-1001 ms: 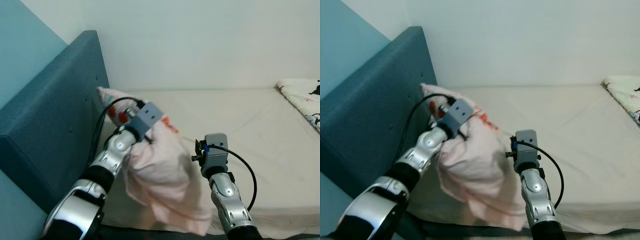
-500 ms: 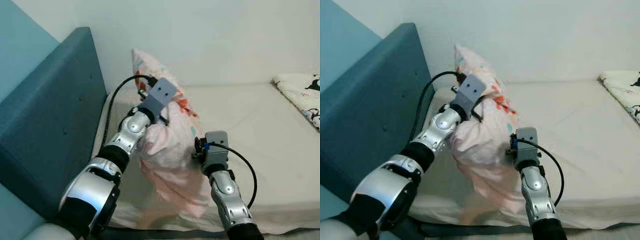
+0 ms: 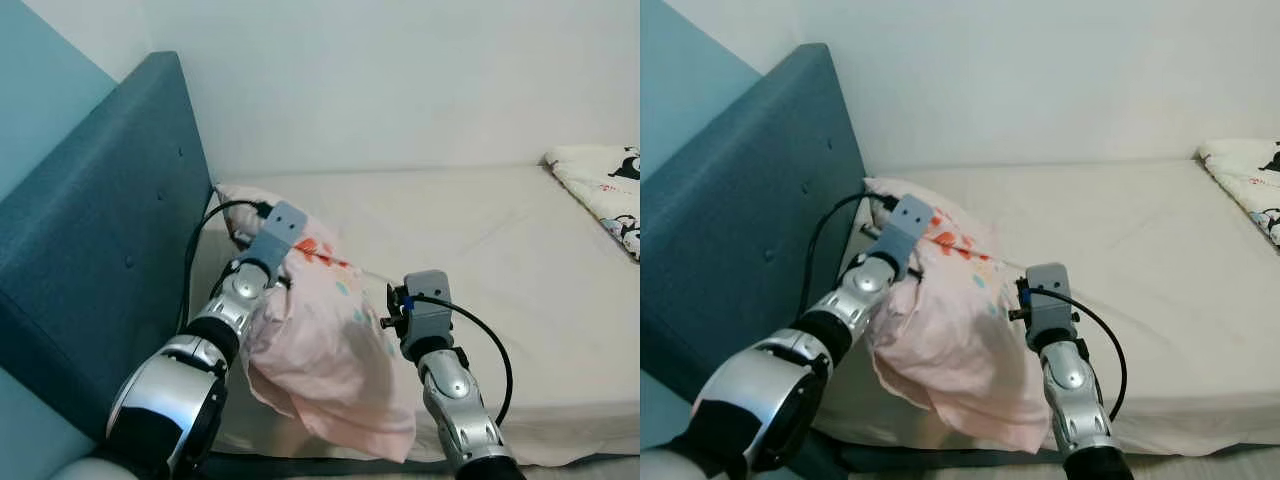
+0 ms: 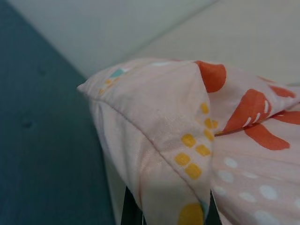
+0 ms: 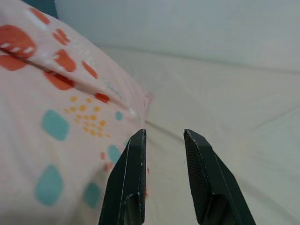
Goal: Clean up the room
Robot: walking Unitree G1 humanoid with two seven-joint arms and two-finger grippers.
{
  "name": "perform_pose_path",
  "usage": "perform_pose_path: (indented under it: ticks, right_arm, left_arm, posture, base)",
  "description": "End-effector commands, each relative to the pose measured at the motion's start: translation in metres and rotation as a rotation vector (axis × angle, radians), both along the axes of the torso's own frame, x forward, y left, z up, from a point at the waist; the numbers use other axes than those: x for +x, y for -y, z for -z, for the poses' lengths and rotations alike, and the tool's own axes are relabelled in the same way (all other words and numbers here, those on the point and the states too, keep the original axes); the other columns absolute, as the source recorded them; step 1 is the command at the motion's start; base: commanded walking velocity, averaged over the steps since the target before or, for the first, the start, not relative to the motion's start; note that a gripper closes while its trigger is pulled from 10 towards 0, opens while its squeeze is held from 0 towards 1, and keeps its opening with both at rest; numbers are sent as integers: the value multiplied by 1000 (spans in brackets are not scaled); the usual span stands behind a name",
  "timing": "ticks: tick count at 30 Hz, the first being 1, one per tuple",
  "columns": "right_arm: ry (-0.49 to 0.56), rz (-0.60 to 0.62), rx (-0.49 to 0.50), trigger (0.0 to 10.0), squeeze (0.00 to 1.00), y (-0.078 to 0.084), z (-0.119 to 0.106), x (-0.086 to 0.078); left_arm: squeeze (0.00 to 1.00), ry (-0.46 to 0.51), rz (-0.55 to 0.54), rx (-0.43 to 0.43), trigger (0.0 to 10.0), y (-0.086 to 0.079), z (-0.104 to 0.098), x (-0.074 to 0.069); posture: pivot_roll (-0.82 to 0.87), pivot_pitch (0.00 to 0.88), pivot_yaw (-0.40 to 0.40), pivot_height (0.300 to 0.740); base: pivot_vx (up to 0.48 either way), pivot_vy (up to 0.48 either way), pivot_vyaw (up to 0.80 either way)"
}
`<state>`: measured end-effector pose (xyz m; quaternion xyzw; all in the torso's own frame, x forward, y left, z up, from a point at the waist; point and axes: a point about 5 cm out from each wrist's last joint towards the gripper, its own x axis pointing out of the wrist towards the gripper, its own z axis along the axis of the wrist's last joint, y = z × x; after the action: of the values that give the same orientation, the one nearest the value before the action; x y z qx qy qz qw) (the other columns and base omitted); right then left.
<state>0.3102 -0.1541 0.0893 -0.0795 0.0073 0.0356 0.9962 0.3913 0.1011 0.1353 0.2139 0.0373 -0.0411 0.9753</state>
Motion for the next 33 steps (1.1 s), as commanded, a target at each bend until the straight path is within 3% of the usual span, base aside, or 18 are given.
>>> perform_pose_path:
  ticks: [1,5,12,17,21,22,26,33]
  right_arm:
    - [-4,-9,-3,10000,0,-2,0,-1]
    - [-3,-1,-5,10000,0,0,-1,-3]
    - [-3,8,-6,10000,0,2,-1,-6]
    - [-11,11,-5,10000,0,3,1,-10]
    - [-12,9,-4,10000,0,2,1,-10]
    - [-15,-6,5,10000,0,1,0,-8]
    - [-25,-52,28,10000,0,-4,-1,-8]
    - [-98,-153,10,10000,0,-18,10,-11]
  left_arm:
    - [0,25,-65,-40,10000,-6,-4,1]
    - [0,13,-139,-72,10000,-13,6,-3]
    - [0,37,-246,-44,10000,-29,10,-5]
    - [0,7,-410,-10,10000,-73,21,-12]
    - [0,-4,-423,-20,10000,-82,24,-14]
    - [0,-19,-443,-43,10000,-93,26,-17]
    - [0,-37,-474,-69,10000,-105,30,-20]
    - [0,-123,-452,-180,10000,-104,50,-30]
  posture:
    - [-79,78,36,740]
    - [-92,88,47,740]
    - [-101,94,54,740]
    - [-103,94,49,740]
    - [-103,93,48,740]
    - [-99,89,44,740]
    - [-95,87,41,740]
    - [-83,80,29,740]
  base:
    - [0,0,0]
    - [0,0,0]
    - [0,0,0]
    - [0,0,0]
    - [0,0,0]
    - [0,0,0]
    - [0,0,0]
    - [0,0,0]
